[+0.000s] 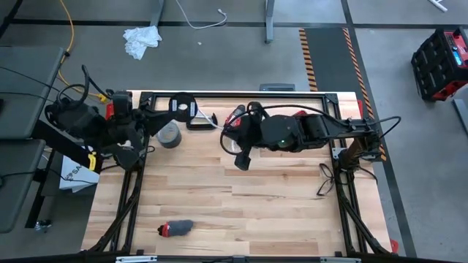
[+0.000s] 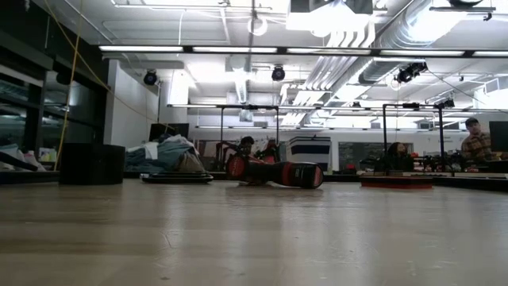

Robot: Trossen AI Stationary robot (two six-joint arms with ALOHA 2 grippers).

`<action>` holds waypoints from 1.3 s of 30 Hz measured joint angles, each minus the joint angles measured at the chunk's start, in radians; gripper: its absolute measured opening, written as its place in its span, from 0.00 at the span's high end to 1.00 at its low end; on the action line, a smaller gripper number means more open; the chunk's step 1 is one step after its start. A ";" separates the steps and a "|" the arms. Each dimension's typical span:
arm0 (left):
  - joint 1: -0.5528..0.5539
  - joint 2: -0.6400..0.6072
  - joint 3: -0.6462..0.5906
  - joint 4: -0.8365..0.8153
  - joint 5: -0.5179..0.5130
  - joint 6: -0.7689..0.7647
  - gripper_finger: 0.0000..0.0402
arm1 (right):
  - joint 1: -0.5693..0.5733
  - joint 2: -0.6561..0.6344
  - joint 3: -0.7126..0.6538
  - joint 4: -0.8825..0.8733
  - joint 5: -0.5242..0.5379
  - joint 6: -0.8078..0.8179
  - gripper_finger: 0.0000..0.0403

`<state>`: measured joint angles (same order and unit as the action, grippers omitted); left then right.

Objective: Coil cords
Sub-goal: Coil the white cable wire into the black spool

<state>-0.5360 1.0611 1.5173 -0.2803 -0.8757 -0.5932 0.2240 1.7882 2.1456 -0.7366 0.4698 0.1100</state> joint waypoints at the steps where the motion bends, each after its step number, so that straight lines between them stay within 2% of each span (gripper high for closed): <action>1: 0.004 0.000 0.000 0.013 -0.001 -0.015 1.00 | 0.000 0.000 0.000 0.027 -0.013 -0.008 1.00; 7: 0.059 0.021 0.000 0.124 0.041 -0.105 1.00 | -0.001 0.006 0.000 0.201 -0.084 -0.069 1.00; 13: 0.139 0.068 0.000 0.287 0.183 -0.199 1.00 | -0.001 0.062 0.000 0.379 -0.175 -0.119 1.00; 21: 0.181 0.109 0.001 0.321 0.289 -0.455 1.00 | -0.015 0.109 0.000 0.546 -0.196 -0.226 1.00; 28: 0.176 0.151 0.001 0.383 0.338 -0.599 1.00 | -0.053 0.111 0.000 0.640 -0.266 -0.273 1.00; 39: 0.118 0.172 0.001 0.459 0.323 -0.608 1.00 | -0.063 0.120 0.000 0.736 -0.268 -0.366 1.00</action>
<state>-0.4175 1.2327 1.5181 0.1783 -0.5526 -1.2015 0.1607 1.9078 2.1456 -0.0008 0.2022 -0.2559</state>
